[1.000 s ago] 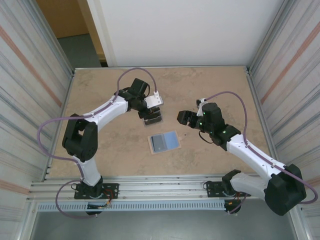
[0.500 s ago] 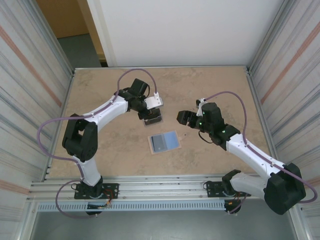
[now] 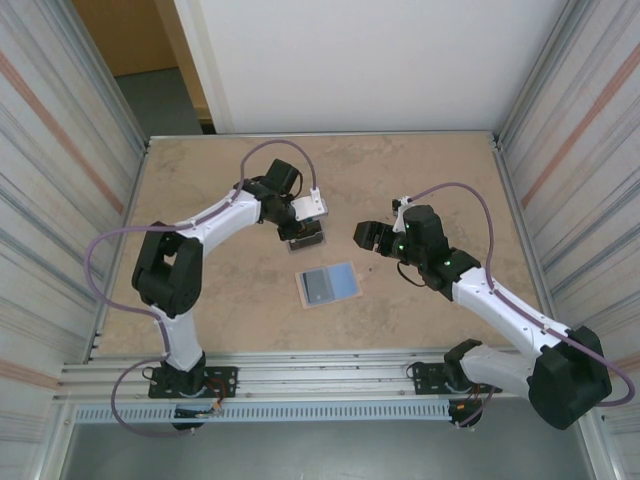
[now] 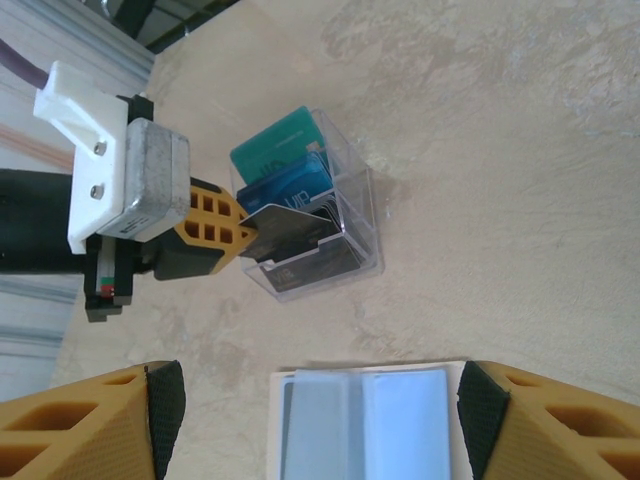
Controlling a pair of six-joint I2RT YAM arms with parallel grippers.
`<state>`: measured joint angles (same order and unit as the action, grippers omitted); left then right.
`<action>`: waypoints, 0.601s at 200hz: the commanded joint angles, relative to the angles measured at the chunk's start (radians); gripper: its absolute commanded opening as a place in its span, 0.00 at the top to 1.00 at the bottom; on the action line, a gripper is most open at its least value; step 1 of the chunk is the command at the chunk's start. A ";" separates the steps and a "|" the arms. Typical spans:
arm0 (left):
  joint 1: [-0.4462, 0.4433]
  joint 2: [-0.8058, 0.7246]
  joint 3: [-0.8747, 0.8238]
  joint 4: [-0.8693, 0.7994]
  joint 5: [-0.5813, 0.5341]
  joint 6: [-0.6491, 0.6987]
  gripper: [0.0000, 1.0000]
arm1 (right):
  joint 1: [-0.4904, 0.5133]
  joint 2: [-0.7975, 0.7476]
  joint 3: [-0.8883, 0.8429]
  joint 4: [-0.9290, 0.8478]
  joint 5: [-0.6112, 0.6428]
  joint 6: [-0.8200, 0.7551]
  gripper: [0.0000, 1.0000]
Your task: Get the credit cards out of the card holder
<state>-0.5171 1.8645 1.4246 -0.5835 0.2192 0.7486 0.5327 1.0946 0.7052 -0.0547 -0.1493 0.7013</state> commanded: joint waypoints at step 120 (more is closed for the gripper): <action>0.000 0.014 0.071 -0.044 -0.001 -0.021 0.75 | -0.002 -0.027 0.019 0.004 0.017 -0.010 0.26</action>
<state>-0.5171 1.8950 1.4631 -0.6098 0.2157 0.7357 0.5327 1.0912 0.7052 -0.0547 -0.1493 0.7013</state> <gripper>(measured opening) 0.238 0.740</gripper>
